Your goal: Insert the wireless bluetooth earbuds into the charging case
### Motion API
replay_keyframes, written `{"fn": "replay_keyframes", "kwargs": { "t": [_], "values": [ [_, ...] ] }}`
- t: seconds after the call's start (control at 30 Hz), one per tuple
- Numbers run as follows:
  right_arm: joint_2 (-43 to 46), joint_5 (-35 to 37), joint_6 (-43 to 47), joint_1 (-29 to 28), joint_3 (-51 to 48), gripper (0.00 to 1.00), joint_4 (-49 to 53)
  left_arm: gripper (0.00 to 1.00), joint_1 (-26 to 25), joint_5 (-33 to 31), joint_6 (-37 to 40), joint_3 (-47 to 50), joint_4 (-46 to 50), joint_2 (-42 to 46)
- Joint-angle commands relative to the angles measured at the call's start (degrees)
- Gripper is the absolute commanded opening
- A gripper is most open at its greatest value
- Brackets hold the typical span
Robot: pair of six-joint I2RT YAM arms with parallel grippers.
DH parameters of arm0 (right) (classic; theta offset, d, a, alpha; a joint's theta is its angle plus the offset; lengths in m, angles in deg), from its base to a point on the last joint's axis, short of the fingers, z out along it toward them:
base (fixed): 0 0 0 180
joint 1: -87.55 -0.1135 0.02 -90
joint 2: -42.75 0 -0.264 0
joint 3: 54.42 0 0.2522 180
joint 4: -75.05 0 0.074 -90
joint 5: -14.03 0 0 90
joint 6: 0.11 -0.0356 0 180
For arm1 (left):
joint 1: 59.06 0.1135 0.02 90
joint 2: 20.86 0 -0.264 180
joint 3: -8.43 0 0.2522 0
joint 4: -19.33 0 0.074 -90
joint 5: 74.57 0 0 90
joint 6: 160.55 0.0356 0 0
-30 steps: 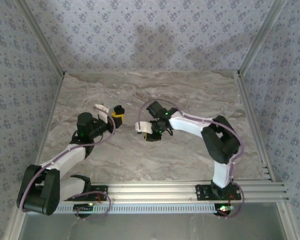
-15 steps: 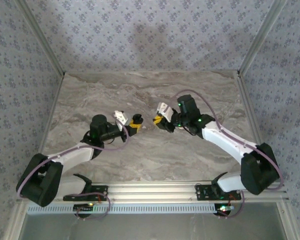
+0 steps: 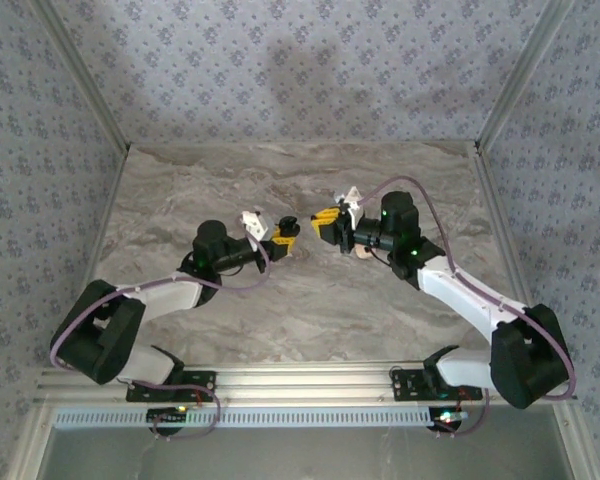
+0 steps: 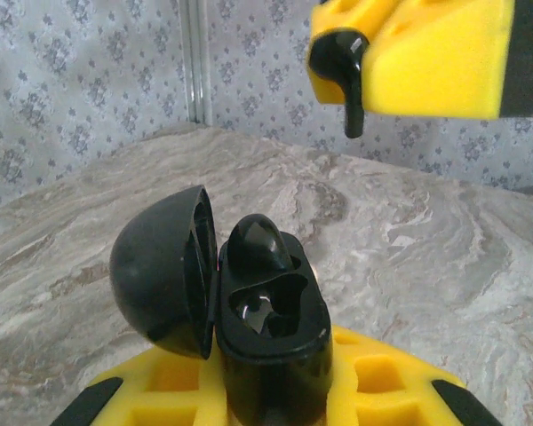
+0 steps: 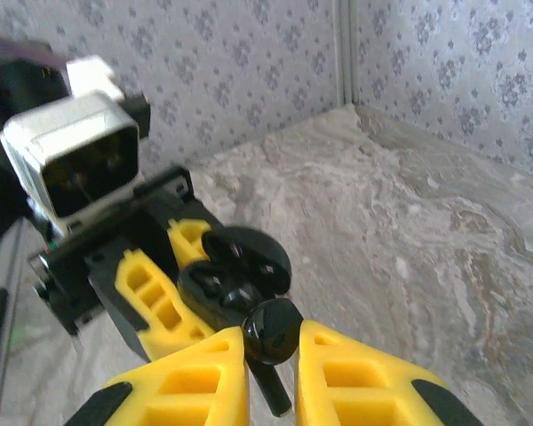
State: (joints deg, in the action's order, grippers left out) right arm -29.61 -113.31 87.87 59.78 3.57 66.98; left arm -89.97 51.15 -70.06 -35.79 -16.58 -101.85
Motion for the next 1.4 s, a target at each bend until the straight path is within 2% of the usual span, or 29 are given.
{"fn": "replay_keyframes", "kwargs": {
  "t": [0.0,0.2,0.7,1.13,1.37],
  "values": [
    [-0.7,-0.4,-10.0,0.1,-1.1,0.19,-10.7,0.14,-1.1,-0.7,-2.1,-2.5,-5.4,-1.0],
    [-0.9,2.6,-14.8,-1.4,-2.4,0.19,-15.8,0.14,-2.3,-1.7,-3.1,-3.5,-8.1,-2.1],
    [-4.0,7.3,-15.2,-5.0,-2.4,0.19,-20.4,0.14,-3.8,-2.9,-3.8,-4.6,-10.1,-2.3],
    [-5.3,8.8,-14.6,-6.4,-2.6,0.19,-20.8,0.14,-3.8,-4.0,-5.4,-5.3,-11.0,-2.1],
    [-5.2,10.3,-12.1,-7.7,-3.1,0.19,-17.3,0.14,-3.8,-4.2,-6.0,-5.4,-11.3,-1.5]
  ]
}}
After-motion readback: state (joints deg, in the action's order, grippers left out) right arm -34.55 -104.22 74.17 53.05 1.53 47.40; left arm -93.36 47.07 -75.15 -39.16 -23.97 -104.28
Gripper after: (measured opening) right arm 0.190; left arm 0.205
